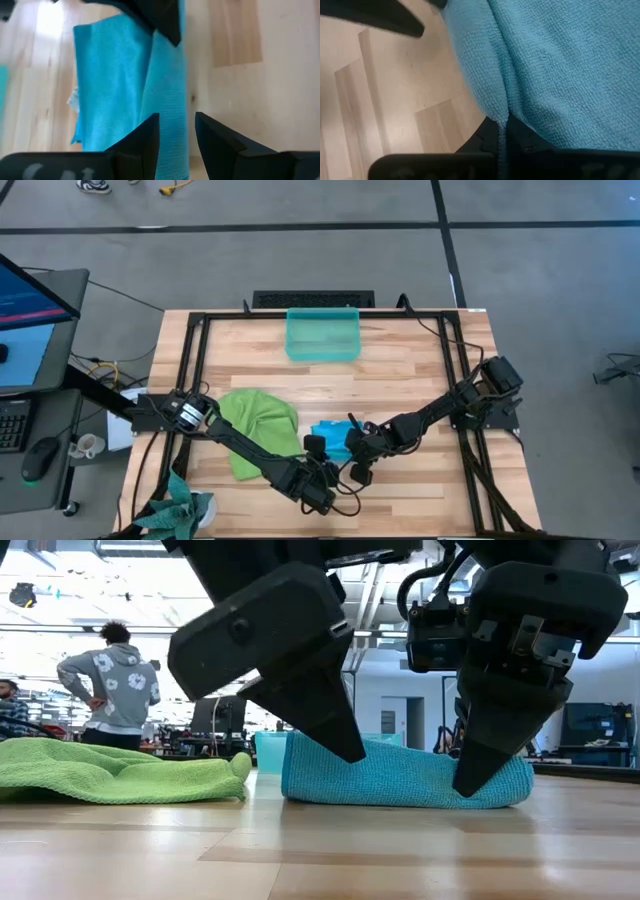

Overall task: Roll microfiber towels into tight, uniform cylinder then place into a basket
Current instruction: Roll the blue microfiber cloth

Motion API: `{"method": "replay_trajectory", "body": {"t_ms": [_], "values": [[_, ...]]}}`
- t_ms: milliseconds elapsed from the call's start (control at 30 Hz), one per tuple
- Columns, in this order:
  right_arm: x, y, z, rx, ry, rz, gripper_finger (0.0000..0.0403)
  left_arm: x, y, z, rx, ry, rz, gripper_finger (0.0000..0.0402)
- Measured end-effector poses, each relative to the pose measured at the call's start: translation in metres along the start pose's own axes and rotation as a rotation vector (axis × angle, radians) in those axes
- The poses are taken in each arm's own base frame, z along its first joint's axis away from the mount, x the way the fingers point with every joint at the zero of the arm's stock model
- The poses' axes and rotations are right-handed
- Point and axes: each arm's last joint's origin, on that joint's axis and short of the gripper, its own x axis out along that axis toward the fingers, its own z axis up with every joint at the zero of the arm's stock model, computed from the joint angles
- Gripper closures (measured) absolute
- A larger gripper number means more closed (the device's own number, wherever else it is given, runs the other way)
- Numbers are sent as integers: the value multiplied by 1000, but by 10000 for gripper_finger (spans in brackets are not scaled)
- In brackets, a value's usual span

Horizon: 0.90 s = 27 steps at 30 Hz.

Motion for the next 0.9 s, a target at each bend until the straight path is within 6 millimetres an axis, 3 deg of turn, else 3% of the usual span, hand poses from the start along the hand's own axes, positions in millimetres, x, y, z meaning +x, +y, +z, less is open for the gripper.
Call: {"method": "replay_trajectory", "body": {"t_ms": [333, 533, 900], "values": [[0, 0, 0, 4, 8, 10, 375, 26, 27, -5, -76, 113, -48, 283], [0, 0, 0, -14, 10, 12, 379, 35, 33, -9, -124, 151, -131, 283], [1, 3, 1, -89, -14, 30, 316, 39, 30, -16, -182, 182, -156, 283]]}}
